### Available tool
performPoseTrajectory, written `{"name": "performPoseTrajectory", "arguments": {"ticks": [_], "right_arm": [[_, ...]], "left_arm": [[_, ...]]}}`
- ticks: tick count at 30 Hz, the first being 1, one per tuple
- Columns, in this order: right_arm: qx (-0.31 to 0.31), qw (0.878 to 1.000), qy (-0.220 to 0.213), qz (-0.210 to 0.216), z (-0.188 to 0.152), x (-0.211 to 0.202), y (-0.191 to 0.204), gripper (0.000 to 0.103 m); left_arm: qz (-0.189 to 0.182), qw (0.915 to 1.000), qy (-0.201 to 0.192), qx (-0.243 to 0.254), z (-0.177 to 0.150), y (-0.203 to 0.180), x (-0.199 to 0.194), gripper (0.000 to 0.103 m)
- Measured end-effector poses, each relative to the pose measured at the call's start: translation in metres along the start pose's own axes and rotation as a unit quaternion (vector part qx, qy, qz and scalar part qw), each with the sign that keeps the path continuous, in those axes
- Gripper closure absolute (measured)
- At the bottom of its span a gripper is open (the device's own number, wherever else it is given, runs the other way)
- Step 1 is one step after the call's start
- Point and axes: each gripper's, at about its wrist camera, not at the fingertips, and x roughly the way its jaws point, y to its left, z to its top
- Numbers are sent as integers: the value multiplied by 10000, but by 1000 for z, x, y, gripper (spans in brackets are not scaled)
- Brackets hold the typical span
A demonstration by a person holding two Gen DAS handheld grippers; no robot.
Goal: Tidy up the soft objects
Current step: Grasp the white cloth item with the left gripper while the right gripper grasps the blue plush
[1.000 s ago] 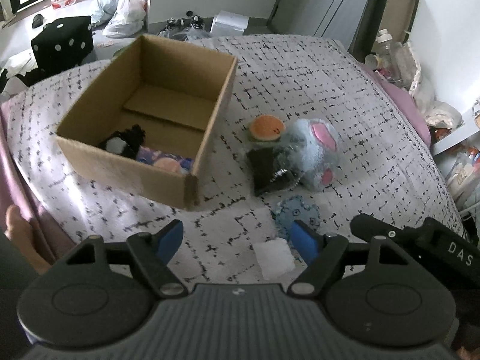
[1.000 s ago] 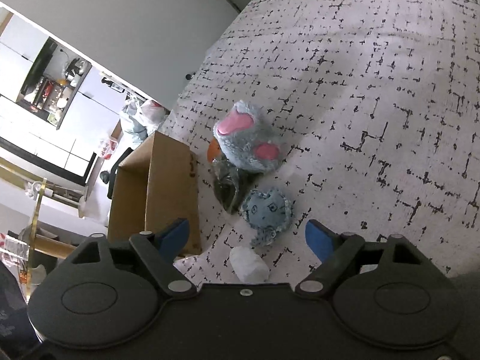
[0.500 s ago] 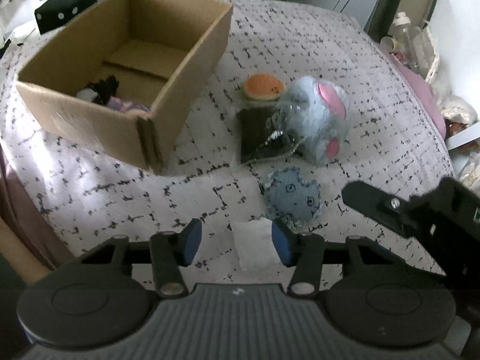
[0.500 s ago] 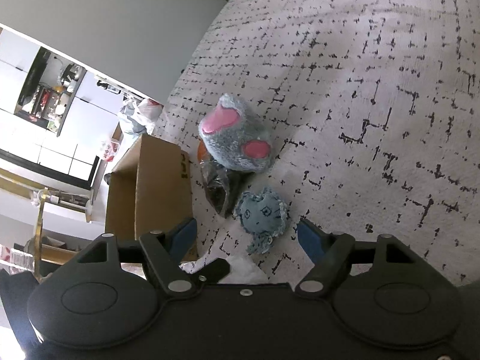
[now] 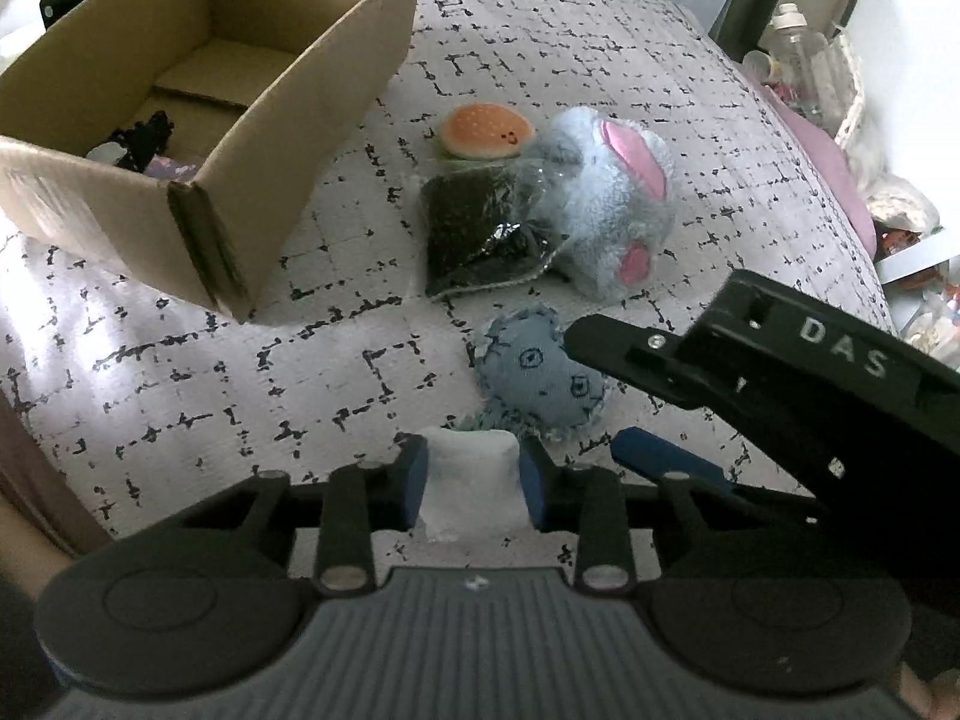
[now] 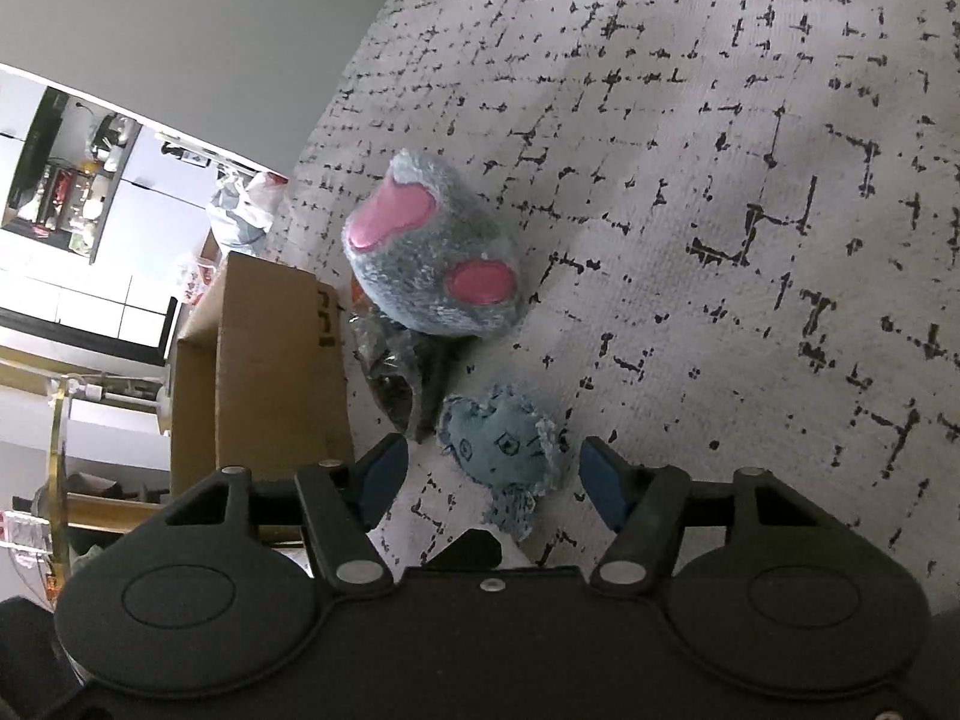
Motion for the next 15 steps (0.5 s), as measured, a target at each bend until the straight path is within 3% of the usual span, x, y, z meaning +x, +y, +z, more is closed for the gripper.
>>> {"name": "performPoseTrajectory", "arguments": {"ticks": [9,11,13,15], "right_arm": [[-264,9993,146,-213,-3,14,12,41],[-290,9992,134,-229,-4,16,13,46],[-291,9991,173,-271,-4,19,14,70],[-255,9989,253,-296,-5,23,13,78]], "left_arm": [[-43,9999,42,109,-2,1,7,64],[-71,9999,48,106,-1,2,7,63],[-168,9998,143,4,0,6,11,62],[-180,9992,326,-110,0,11,16,62]]}}
